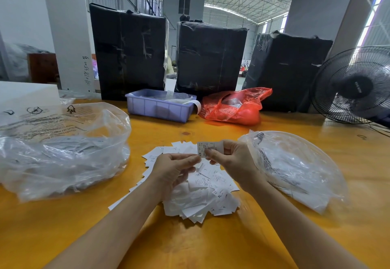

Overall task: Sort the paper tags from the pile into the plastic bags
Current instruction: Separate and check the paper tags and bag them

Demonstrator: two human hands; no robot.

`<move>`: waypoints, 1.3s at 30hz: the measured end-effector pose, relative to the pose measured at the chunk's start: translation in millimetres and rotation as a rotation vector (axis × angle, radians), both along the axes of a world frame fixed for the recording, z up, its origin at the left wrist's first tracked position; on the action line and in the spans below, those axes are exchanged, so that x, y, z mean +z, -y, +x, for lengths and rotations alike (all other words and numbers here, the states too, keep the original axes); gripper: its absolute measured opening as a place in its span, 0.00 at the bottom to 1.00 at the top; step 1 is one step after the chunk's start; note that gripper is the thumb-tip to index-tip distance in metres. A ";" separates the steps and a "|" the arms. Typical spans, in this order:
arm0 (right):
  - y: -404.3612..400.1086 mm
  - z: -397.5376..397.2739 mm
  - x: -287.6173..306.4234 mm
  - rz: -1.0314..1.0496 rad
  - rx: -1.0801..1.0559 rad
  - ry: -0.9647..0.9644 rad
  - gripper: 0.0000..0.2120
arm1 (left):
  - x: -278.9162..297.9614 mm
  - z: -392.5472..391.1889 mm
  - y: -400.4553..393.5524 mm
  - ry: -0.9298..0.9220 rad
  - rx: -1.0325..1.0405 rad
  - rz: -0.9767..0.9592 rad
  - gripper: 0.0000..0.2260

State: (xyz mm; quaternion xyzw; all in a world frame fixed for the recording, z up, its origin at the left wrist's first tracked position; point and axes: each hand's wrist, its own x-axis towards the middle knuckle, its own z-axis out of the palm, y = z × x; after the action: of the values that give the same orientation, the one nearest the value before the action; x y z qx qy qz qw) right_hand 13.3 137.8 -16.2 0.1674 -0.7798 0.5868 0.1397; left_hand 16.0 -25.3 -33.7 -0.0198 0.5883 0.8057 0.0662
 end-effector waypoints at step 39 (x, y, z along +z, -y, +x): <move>1.4 2.0 -2.2 0.116 0.030 -0.036 0.06 | -1.6 -1.2 -0.3 0.021 -0.015 -0.039 0.01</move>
State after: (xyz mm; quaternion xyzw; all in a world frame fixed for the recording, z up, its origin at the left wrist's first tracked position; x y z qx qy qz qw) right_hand 15.2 136.4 -18.4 0.1975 -0.8074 0.5395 0.1347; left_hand 14.8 -25.0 -35.3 -0.0249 0.6033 0.7933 0.0780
